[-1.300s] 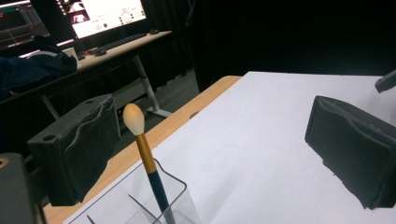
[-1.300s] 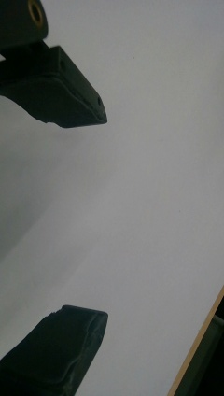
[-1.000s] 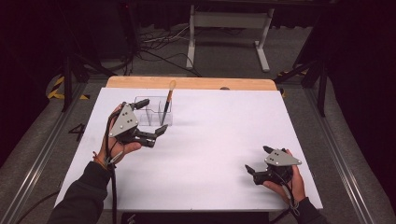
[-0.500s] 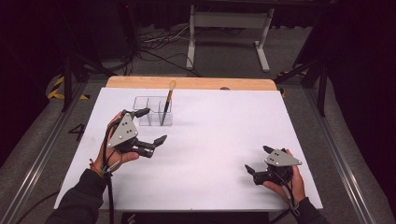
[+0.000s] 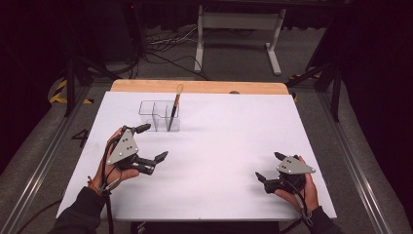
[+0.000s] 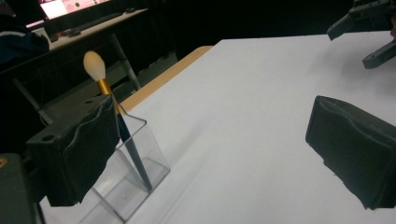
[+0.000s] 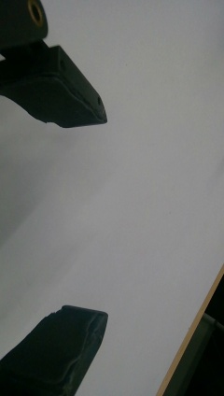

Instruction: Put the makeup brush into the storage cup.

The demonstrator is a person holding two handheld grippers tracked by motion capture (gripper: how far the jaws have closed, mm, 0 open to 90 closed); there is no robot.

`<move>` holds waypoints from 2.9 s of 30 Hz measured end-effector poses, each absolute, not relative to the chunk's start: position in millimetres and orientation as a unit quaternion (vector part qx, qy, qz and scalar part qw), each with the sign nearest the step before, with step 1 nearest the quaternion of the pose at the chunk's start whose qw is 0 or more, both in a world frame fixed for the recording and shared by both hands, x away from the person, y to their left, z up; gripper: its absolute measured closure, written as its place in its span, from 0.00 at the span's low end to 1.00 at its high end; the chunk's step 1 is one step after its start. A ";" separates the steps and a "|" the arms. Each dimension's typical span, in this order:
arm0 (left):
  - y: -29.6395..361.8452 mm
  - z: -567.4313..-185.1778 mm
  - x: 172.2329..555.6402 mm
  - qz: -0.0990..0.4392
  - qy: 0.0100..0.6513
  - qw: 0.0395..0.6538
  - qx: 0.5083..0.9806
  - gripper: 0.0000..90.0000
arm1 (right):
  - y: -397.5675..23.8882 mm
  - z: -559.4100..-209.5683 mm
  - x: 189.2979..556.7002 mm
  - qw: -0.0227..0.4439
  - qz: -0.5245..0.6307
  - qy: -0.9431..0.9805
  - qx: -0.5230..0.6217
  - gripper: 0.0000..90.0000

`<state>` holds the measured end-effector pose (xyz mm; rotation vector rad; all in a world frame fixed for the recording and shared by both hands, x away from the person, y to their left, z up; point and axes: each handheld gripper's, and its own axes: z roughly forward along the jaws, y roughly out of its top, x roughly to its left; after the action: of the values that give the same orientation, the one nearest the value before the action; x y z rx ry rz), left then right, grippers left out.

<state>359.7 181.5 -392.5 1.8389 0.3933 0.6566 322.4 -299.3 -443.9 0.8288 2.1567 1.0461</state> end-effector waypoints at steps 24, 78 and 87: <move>209.1 -440.1 347.3 0.256 0.208 0.511 0.794 0.05 | -301.7 -441.7 320.6 0.305 0.409 0.802 0.312 0.07; 240.7 -452.7 331.3 0.265 0.293 0.538 0.745 0.07 | -311.6 -439.8 305.0 0.321 0.421 0.788 0.314 0.06; 240.3 -455.2 333.0 0.263 0.295 0.529 0.751 0.07 | -311.4 -442.4 308.3 0.319 0.416 0.791 0.317 0.06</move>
<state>333.0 240.3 -455.2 1.7942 0.7058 0.6277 308.3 -311.4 -442.4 0.8341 2.0791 1.0932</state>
